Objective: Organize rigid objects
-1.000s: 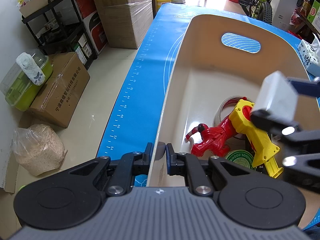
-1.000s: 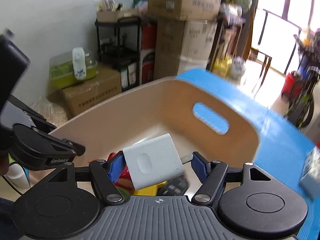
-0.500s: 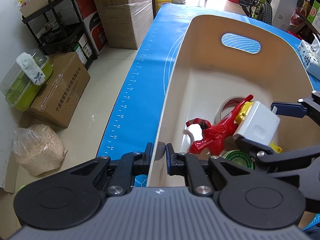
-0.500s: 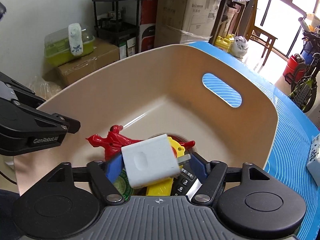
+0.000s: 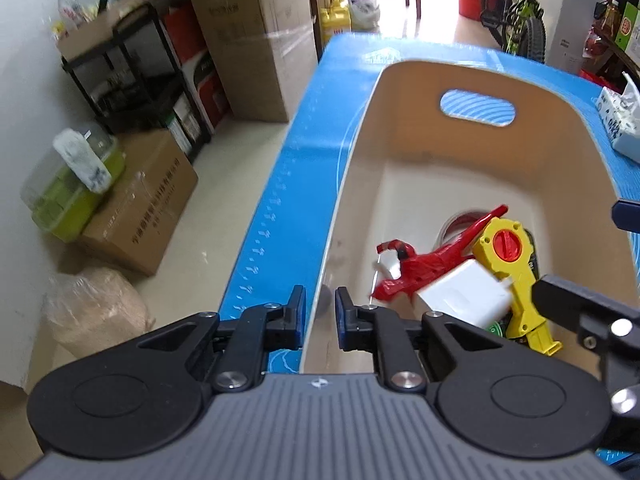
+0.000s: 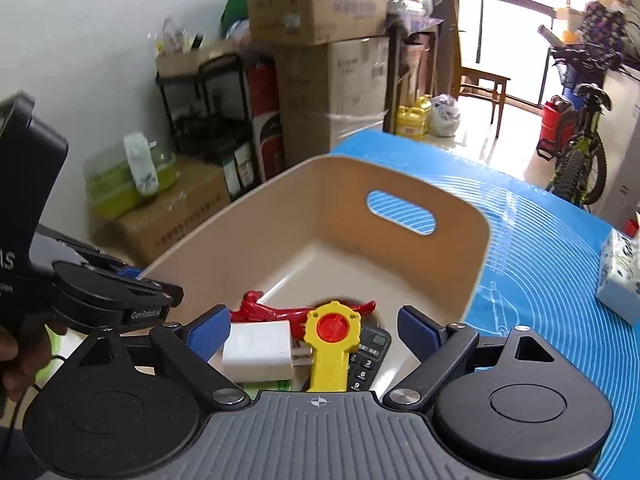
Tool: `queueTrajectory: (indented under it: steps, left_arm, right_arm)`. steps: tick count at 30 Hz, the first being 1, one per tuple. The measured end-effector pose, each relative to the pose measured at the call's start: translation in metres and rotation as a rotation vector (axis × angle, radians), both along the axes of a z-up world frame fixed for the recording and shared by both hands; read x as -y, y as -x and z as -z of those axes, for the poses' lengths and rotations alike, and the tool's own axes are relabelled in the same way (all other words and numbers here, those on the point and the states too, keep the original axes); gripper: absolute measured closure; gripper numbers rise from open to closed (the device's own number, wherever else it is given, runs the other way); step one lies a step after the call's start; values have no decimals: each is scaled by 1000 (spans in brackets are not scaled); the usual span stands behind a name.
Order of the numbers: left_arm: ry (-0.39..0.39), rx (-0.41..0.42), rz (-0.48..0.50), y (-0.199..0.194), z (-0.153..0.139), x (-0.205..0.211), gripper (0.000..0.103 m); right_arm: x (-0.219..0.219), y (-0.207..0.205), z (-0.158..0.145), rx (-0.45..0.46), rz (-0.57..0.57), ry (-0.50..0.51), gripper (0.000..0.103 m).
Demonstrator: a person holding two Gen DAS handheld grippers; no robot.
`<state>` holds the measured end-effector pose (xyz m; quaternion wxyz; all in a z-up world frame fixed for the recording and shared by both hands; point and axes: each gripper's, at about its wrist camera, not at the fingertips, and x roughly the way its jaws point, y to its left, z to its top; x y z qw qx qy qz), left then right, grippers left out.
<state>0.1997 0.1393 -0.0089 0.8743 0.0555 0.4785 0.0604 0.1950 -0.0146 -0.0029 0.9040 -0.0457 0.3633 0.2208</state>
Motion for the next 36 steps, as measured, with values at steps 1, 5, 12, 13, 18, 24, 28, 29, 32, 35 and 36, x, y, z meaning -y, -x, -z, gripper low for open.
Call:
queueTrajectory:
  steps: [1, 5, 12, 13, 18, 24, 28, 29, 32, 35, 36]
  left_arm:
    - [1, 12, 1, 3, -5, 2, 80]
    - [-19, 86, 17, 16, -21, 14, 34]
    - [-24, 130, 71, 40, -38, 38, 28]
    - [-25, 131, 76, 44, -40, 42, 28]
    - [-19, 147, 90, 63, -53, 55, 27]
    - [-12, 171, 102, 89, -67, 73, 27]
    - [-29, 186, 132, 105, -73, 90, 27]
    - [-33, 191, 134, 109, -75, 94, 27]
    - [-35, 212, 111, 118, -79, 100, 27]
    - [-24, 214, 114, 126, -81, 108, 27]
    - [-26, 216, 115, 128, -81, 110, 27]
  right_arm:
    - [4, 4, -4, 8, 12, -9, 11]
    - [23, 17, -19, 37, 70, -30, 8]
    - [55, 49, -44, 82, 138, -68, 5]
    - [58, 52, -47, 86, 143, -69, 5]
    - [78, 75, -60, 103, 180, -69, 5]
    - [102, 102, -69, 114, 223, -83, 4]
    - [118, 121, -72, 122, 238, -79, 4]
    - [122, 125, -72, 122, 244, -81, 4]
    - [134, 137, -70, 118, 267, -90, 4]
    - [143, 147, -65, 116, 286, -86, 4]
    - [146, 151, -64, 117, 290, -83, 4]
